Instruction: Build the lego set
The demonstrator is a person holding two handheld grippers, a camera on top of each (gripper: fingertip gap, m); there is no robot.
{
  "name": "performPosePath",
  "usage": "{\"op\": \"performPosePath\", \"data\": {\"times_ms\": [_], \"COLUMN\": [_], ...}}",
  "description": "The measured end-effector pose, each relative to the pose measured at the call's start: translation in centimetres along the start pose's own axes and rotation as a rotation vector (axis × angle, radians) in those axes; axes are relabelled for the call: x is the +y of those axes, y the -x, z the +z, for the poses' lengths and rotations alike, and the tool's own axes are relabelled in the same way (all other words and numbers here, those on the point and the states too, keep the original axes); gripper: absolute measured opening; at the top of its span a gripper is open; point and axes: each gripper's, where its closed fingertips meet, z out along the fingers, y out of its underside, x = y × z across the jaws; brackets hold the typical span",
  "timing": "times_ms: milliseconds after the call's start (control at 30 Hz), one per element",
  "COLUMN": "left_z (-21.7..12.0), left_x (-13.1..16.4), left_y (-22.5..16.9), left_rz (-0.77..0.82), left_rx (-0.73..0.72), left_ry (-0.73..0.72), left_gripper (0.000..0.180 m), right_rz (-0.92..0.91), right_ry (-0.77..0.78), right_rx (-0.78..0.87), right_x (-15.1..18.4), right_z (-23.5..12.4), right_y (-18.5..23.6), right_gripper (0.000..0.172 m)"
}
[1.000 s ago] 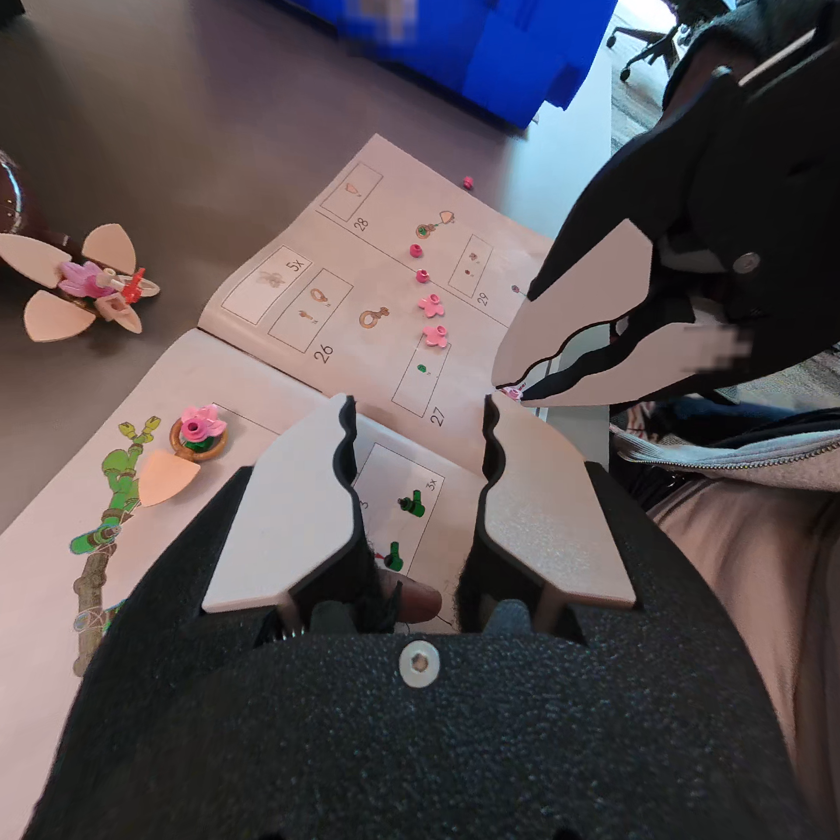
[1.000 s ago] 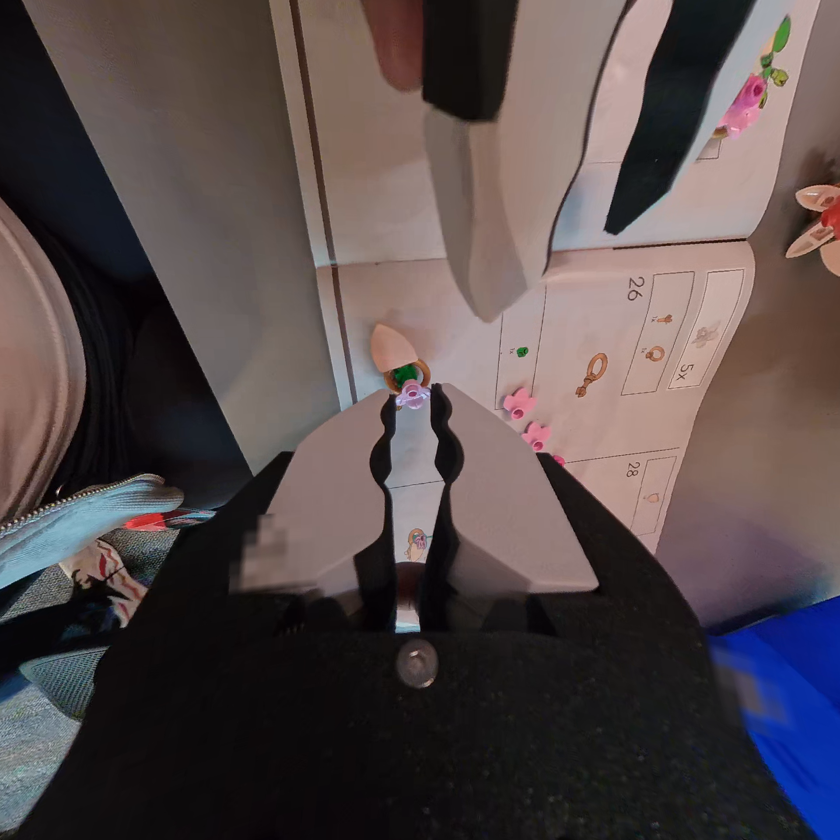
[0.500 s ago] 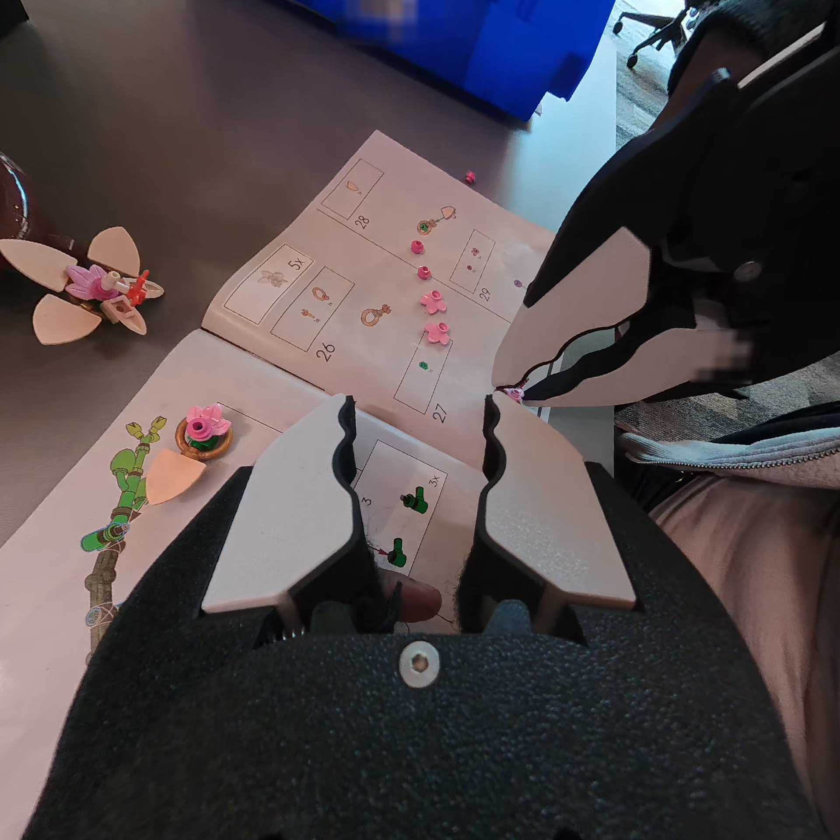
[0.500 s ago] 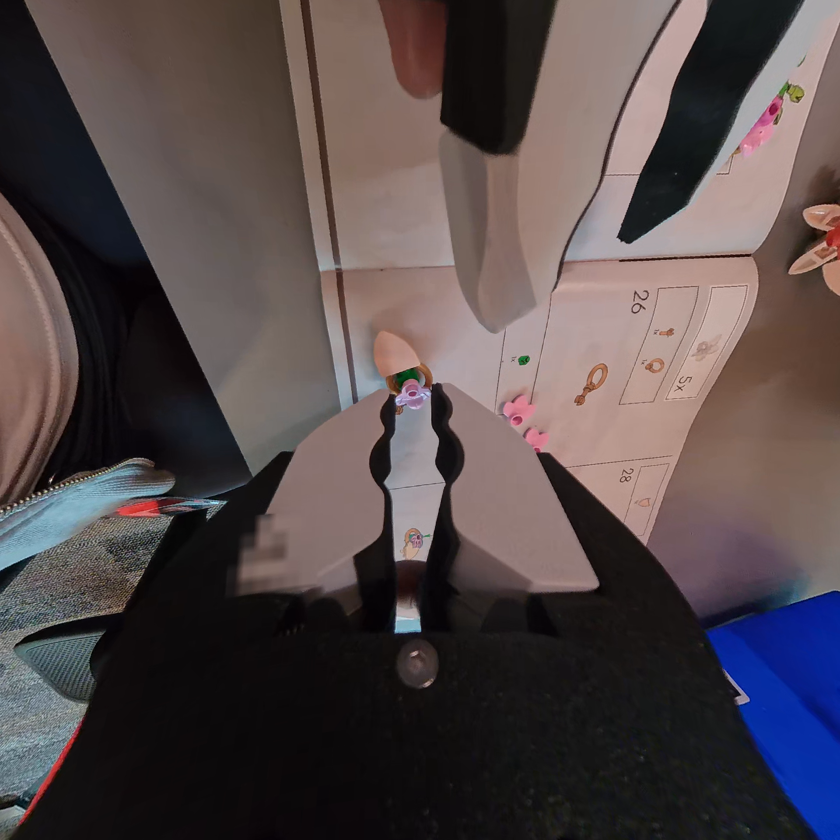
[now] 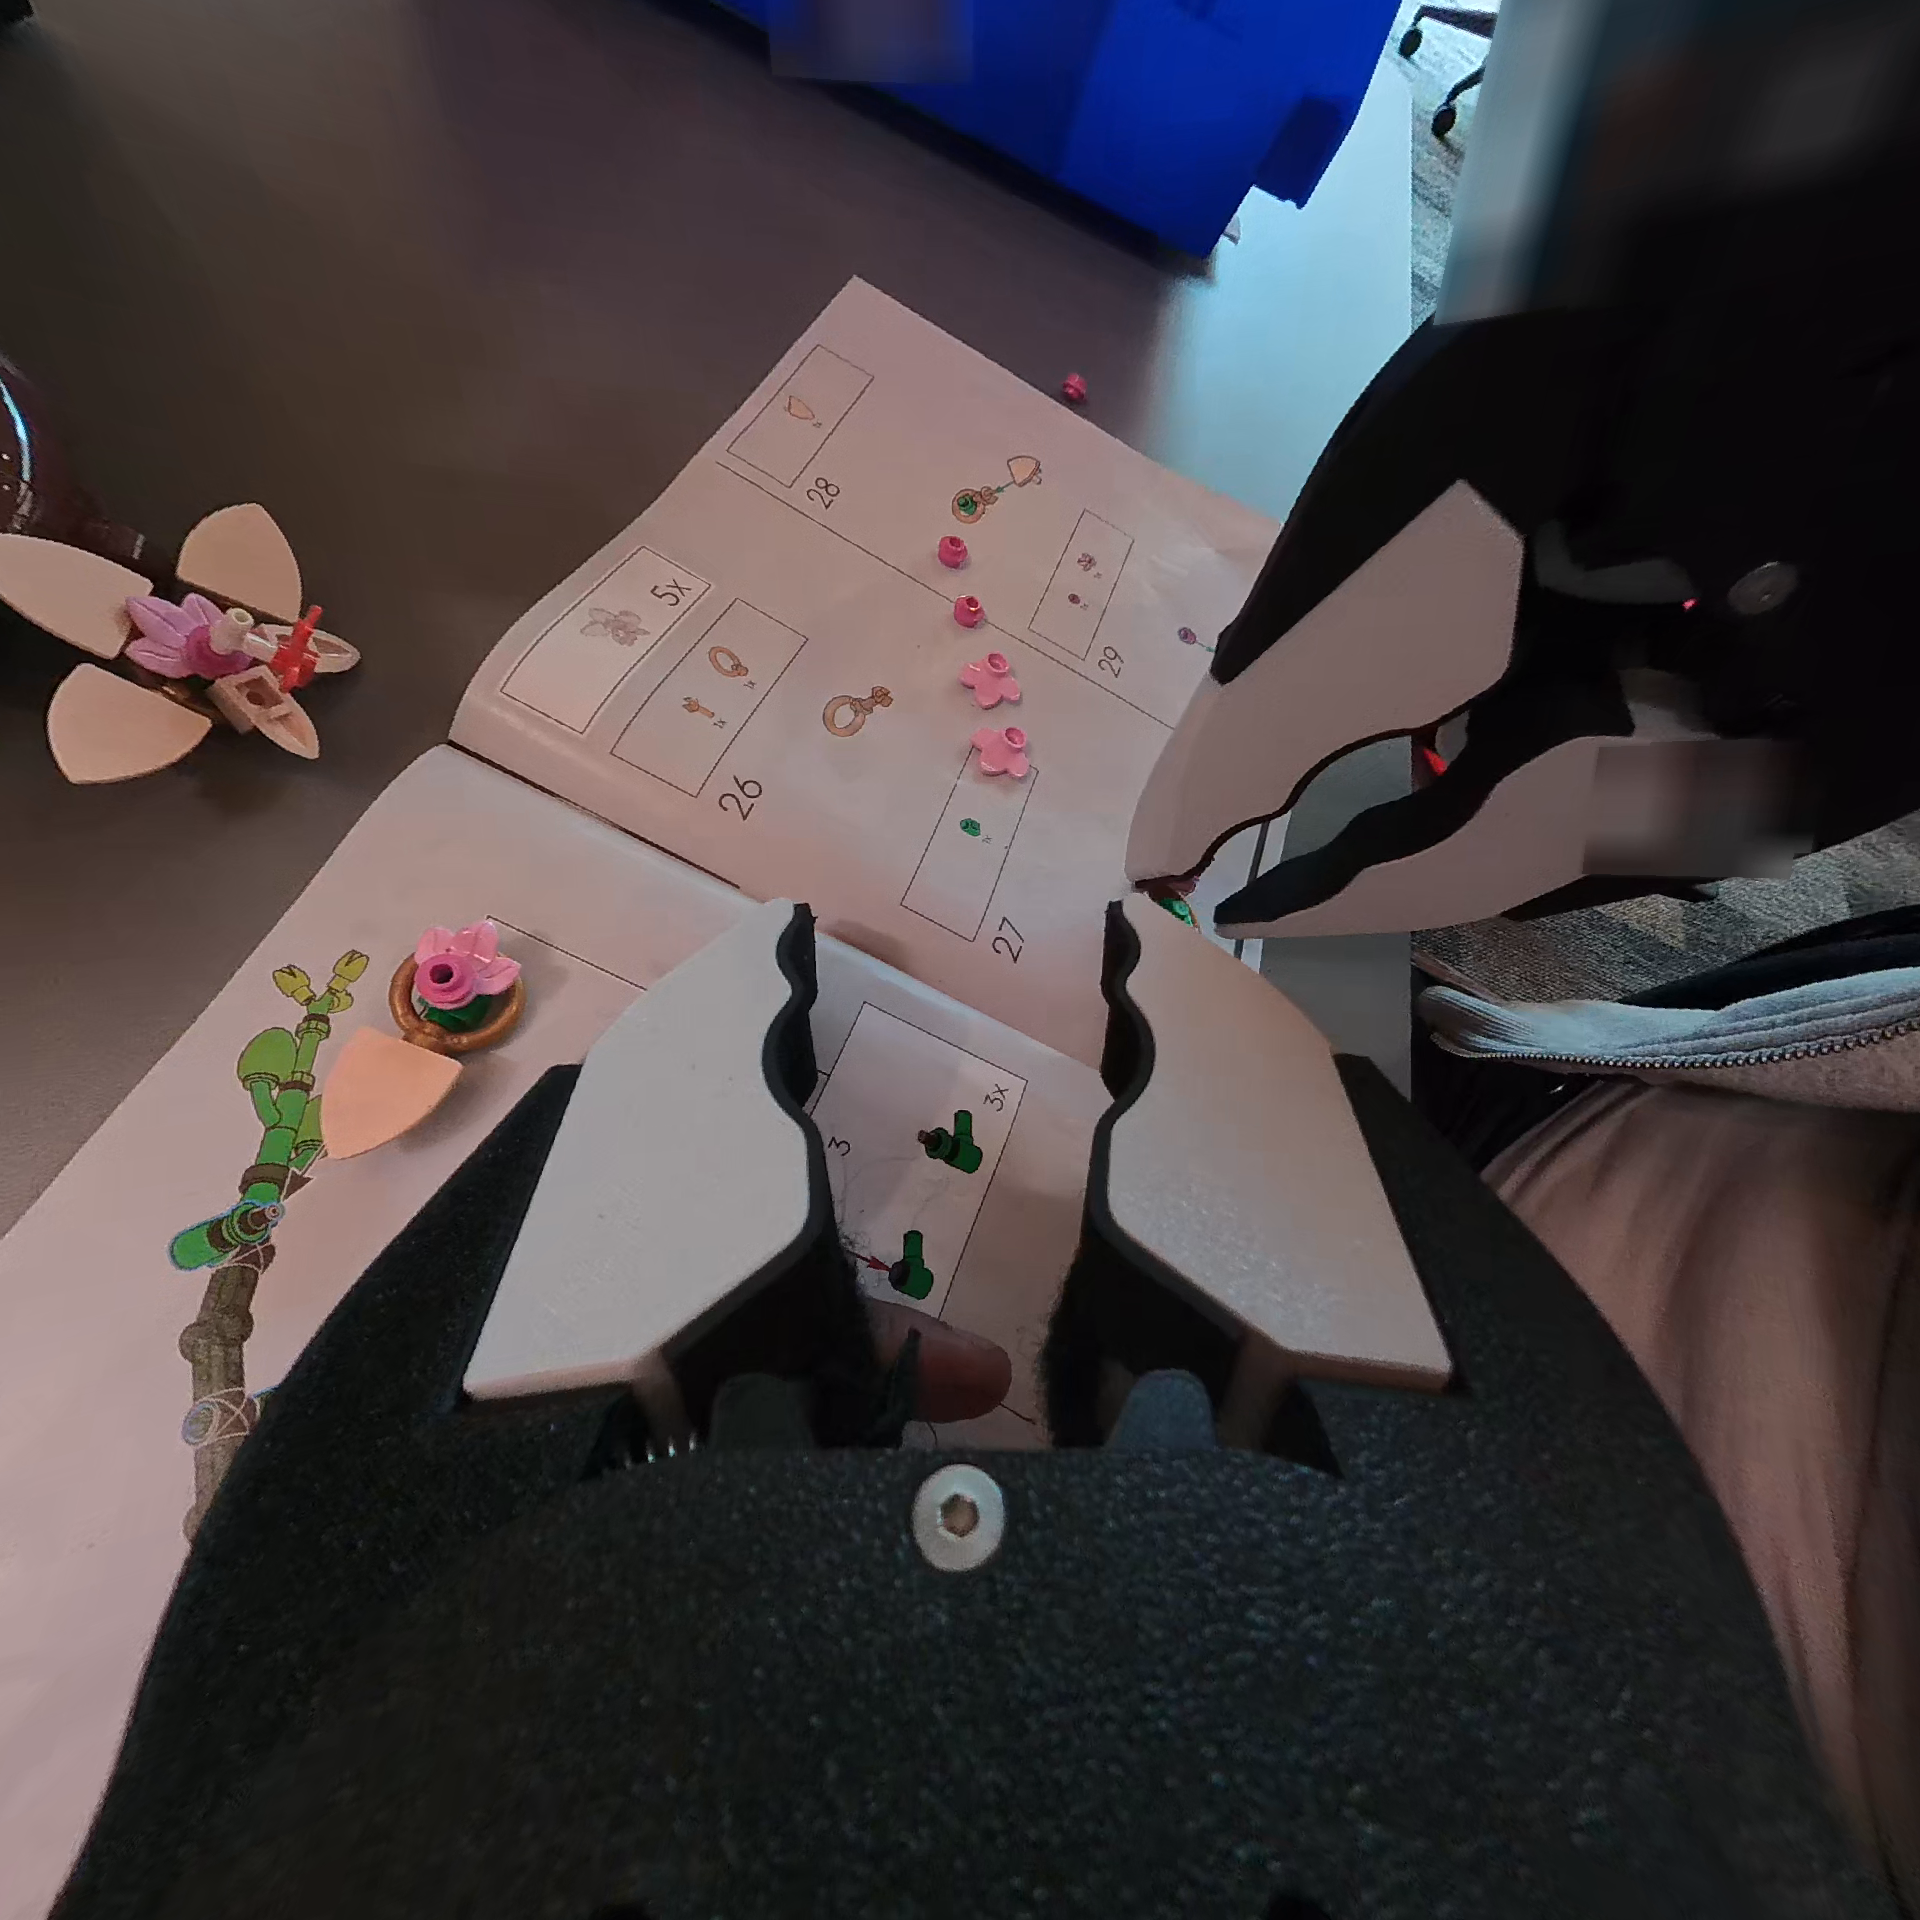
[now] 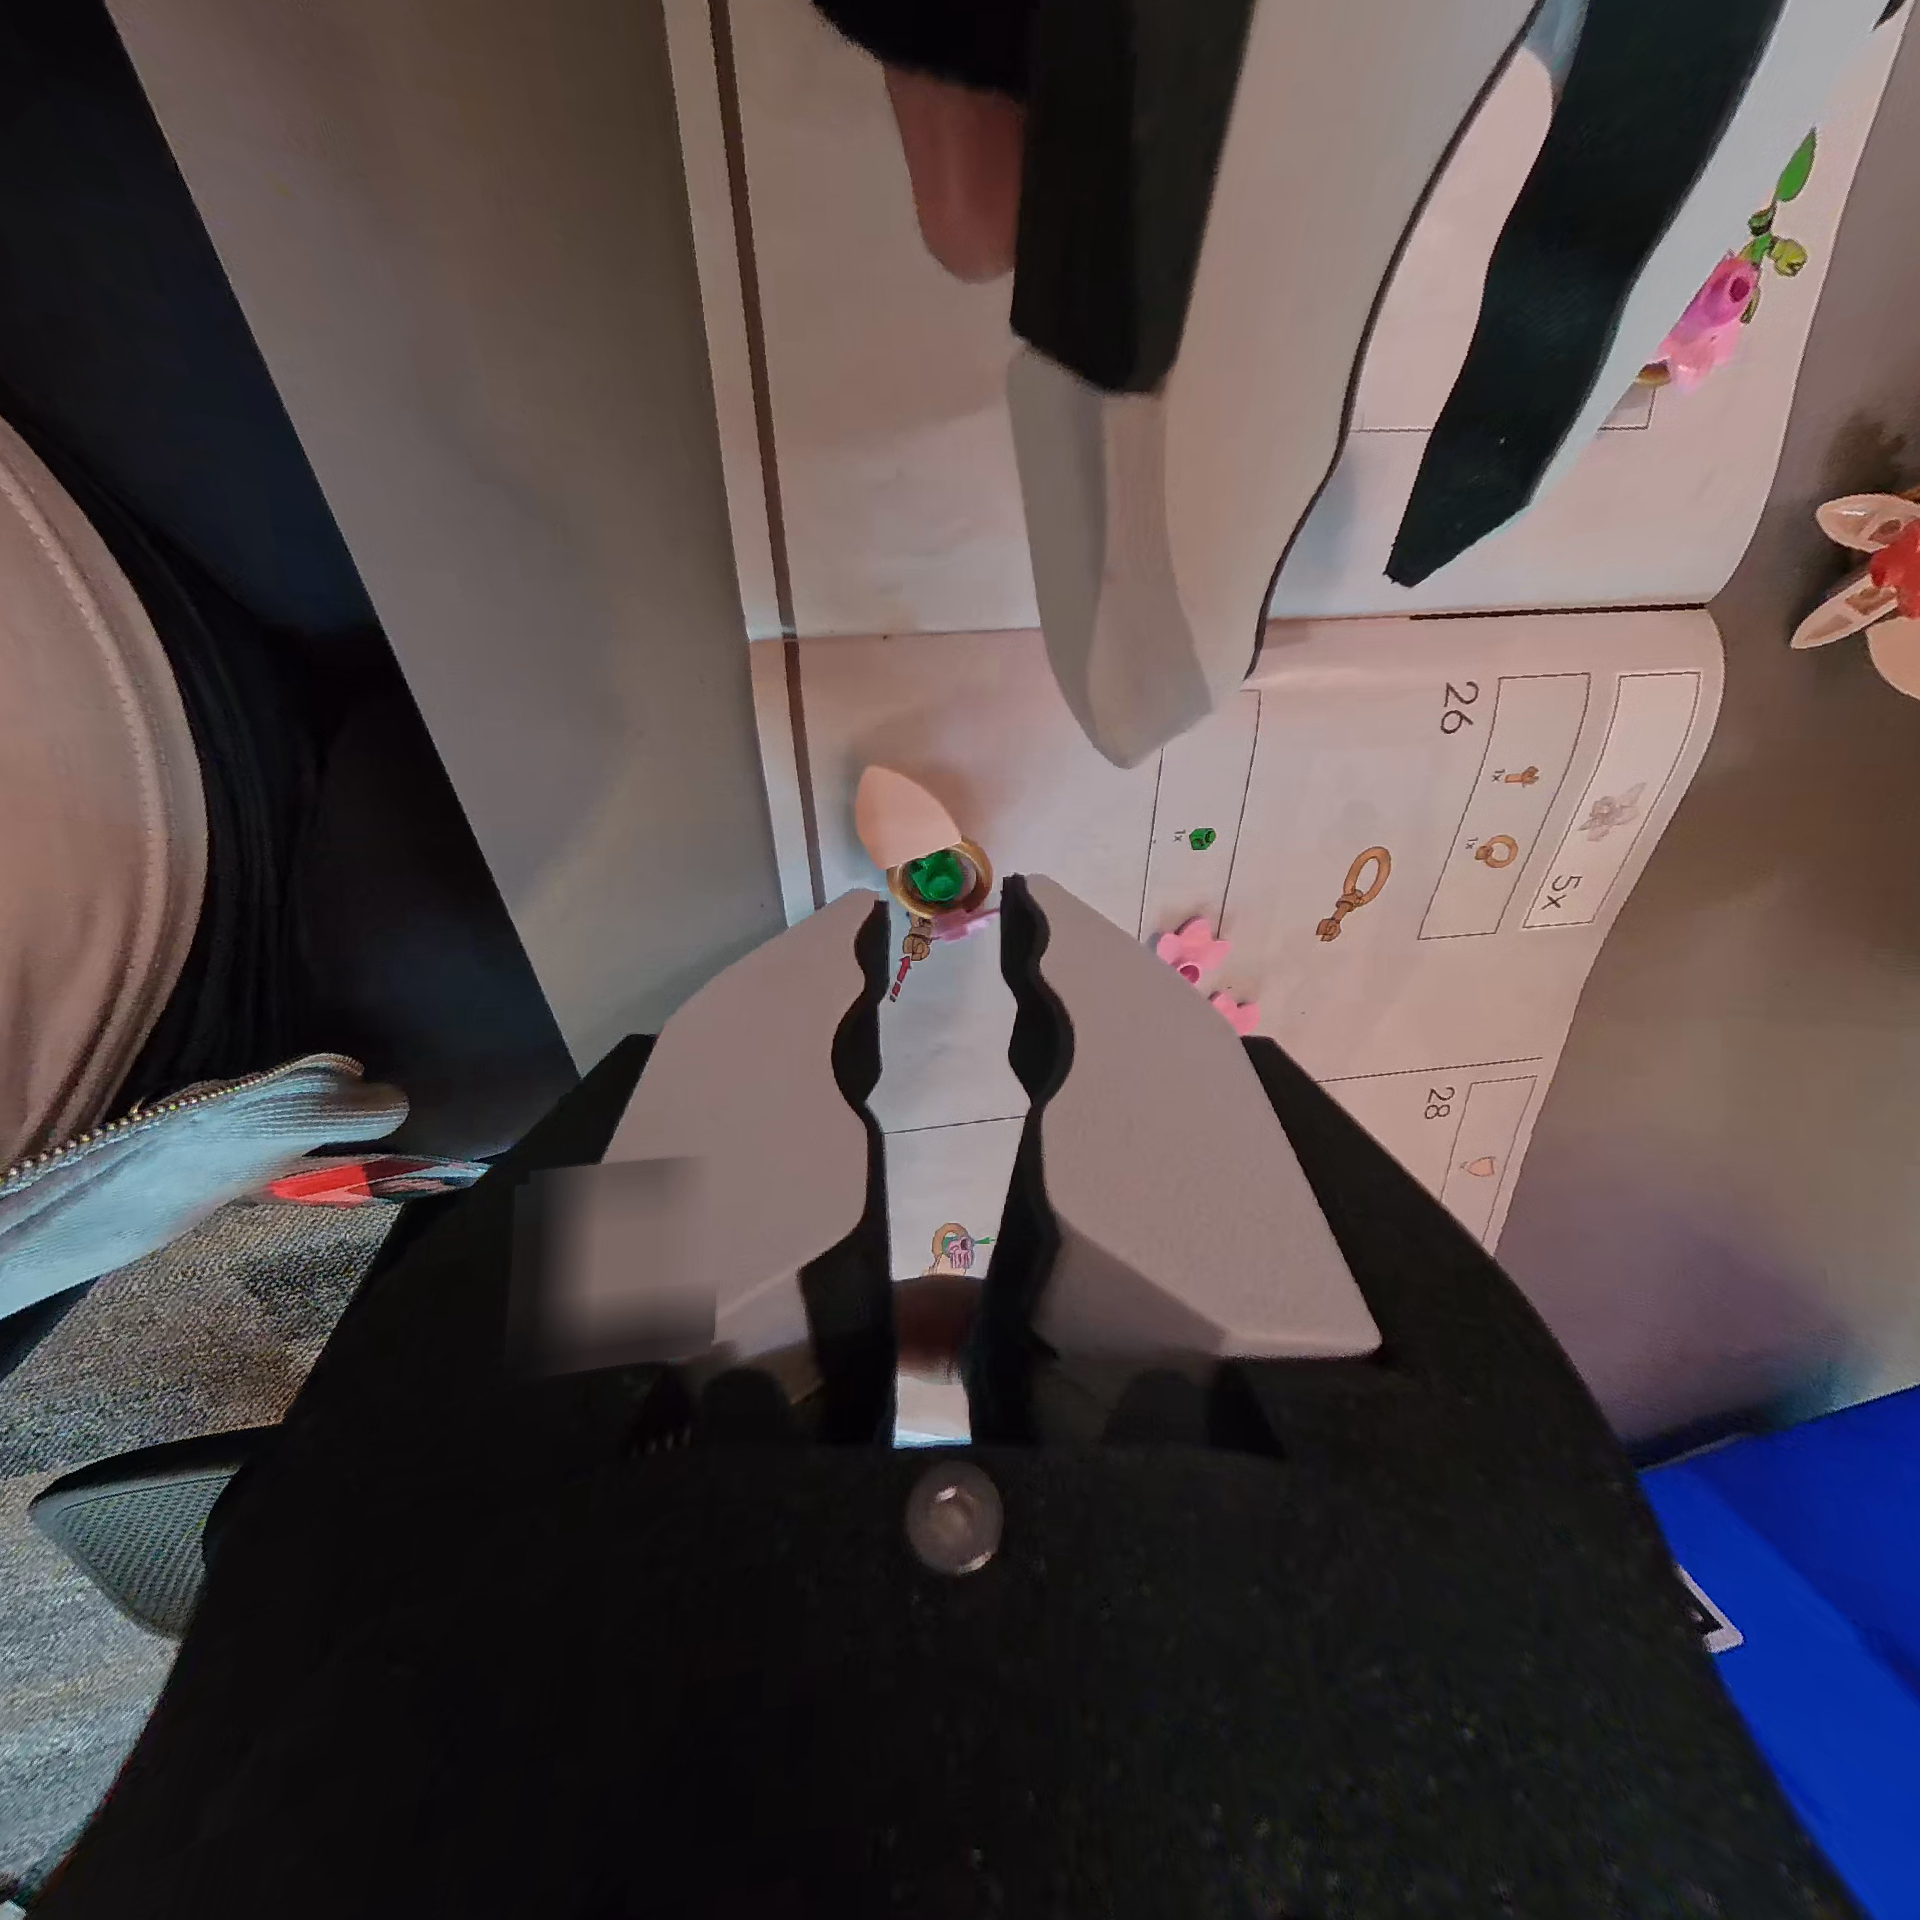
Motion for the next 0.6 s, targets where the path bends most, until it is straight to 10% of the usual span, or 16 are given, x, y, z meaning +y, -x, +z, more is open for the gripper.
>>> {"op": "performPosePath", "data": {"times_ms": [600], "left_z": [-1.5], "left_x": [-0.8], "left_y": [0.8], "left_rz": [0.030], "left_rx": [-0.064], "left_ry": [-0.042], "left_gripper": [0.051], "right_rz": [-0.231], "right_ry": [-0.272], "right_rx": [-0.044], "right_x": [-1.0], "right_z": [0.1], "right_y": [0.1], "right_gripper": [0.019]}}
